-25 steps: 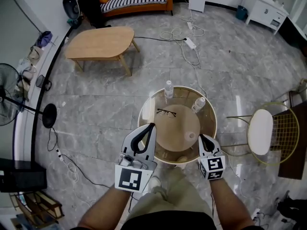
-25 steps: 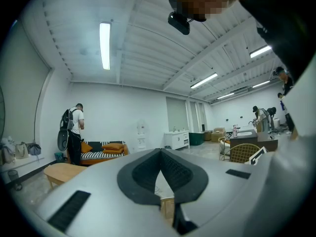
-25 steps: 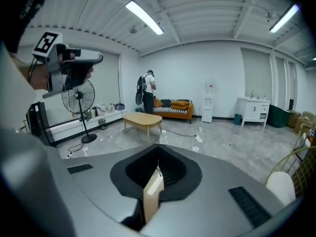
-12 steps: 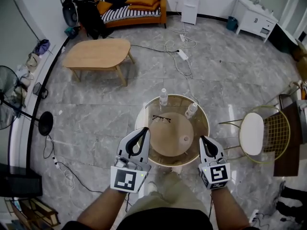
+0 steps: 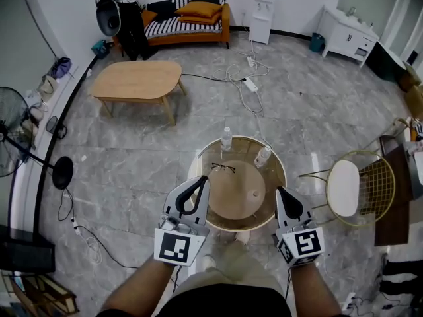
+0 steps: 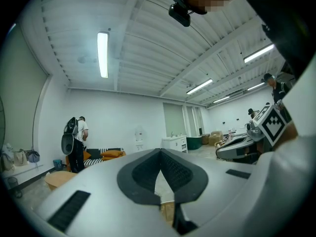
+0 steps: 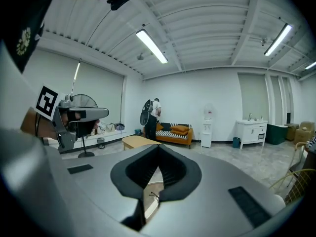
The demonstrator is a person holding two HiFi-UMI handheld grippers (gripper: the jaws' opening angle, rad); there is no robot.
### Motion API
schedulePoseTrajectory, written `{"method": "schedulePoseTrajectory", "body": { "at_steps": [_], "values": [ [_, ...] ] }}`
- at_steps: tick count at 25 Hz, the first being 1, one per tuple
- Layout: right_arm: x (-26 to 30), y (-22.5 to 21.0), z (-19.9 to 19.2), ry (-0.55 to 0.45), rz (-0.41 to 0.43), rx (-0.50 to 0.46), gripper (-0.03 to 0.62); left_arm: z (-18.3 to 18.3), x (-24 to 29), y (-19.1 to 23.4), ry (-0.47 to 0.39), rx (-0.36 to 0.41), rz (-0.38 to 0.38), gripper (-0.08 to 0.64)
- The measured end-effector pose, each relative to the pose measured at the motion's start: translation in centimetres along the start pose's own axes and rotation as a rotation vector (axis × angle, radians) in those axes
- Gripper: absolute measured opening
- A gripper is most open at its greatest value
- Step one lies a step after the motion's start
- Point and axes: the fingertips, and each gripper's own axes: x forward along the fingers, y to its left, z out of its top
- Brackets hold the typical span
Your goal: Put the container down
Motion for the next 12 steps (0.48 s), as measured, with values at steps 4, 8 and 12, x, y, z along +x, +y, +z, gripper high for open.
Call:
{"method": "schedulePoseTrajectory", "body": {
  "at_steps": [4, 8, 12],
  "values": [
    [-1.1, 1.4, 1.3, -0.017, 0.021, -0.017, 0.012, 1.0, -1.3, 0.0, -0.011, 0.004, -0.003, 0.011],
    [-2.2, 2.3, 3.2, -0.036, 0.009, -0.005, 0.014, 2.0, -2.5, 0.2, -0.02, 0.004, -0.003, 0.011],
    [-3.1, 3.2, 4.1, -0.045, 0.016, -0.014, 0.014, 2.6, -3.8, 0.7, -0.012, 0.003, -0.001, 0.011]
  ]
}}
